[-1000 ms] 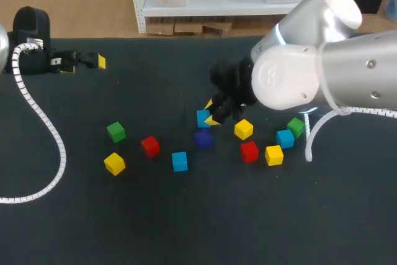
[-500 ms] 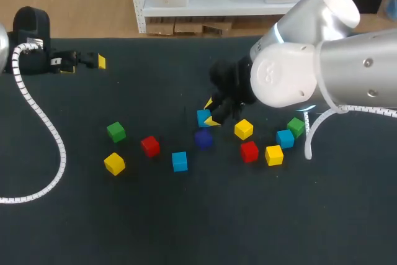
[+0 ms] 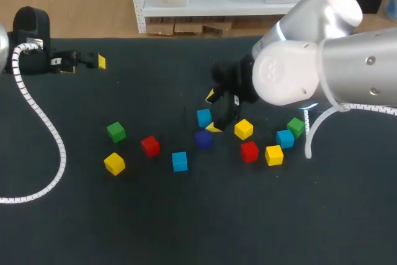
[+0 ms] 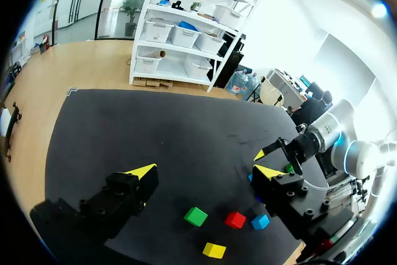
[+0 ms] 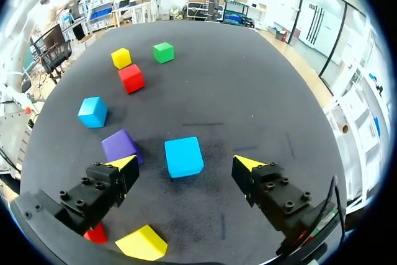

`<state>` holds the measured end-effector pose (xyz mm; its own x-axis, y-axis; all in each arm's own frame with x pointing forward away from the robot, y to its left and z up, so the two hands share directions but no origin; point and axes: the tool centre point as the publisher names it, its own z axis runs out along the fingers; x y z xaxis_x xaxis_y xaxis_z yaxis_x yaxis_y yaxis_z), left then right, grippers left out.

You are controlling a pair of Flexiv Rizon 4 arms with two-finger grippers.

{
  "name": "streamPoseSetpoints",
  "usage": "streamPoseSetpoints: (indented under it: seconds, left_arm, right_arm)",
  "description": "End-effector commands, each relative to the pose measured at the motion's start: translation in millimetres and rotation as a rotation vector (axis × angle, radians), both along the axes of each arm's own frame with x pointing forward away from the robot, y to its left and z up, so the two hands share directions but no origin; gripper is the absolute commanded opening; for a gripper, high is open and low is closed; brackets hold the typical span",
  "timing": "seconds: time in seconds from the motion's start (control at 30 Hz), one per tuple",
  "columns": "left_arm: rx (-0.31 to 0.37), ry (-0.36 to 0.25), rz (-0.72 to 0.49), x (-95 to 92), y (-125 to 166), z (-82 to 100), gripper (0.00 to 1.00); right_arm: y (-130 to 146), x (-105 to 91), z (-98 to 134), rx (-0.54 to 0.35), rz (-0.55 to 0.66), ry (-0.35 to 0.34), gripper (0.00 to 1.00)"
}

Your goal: Place the blue cubes, place green cubes on the blue cubes, place the yellow cubes on the green cubes, then place the red cubes on the yellow cubes, and place purple cube on the red cubes.

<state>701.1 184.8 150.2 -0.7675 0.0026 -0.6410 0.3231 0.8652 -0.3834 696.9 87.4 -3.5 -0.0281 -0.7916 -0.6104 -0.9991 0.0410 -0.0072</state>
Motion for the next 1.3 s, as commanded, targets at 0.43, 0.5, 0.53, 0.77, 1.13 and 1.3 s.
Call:
streamPoseSetpoints:
  seconds: [0.43,0.5,0.53,0.77,1.13,1.3]
  left_arm:
    - [0.0,0.0,0.0,0.0,0,-0.2,1.0]
    - [0.0,0.0,0.0,0.0,0,-0.2,1.0]
    - [0.0,0.0,0.0,0.0,0,-0.2,1.0]
    - [0.0,0.0,0.0,0.0,0,-0.2,1.0]
    - [0.0,0.0,0.0,0.0,0,-0.2,1.0]
    - [0.0,0.0,0.0,0.0,0,-0.2,1.0]
  right_arm:
    - [13,3.3,-5,0.005,0.01,-0.015,1.0]
    - [14,5.5,-6,0.005,0.007,-0.021,1.0]
    - [14,7.2,-6,0.004,0.005,-0.023,1.0]
    - [18,16.8,-8,-0.002,-0.007,-0.039,1.0]
    - [24,22.9,-8,0.007,-0.026,-0.045,1.0]
    - [25,25.7,-10,0.007,-0.035,-0.05,1.0]
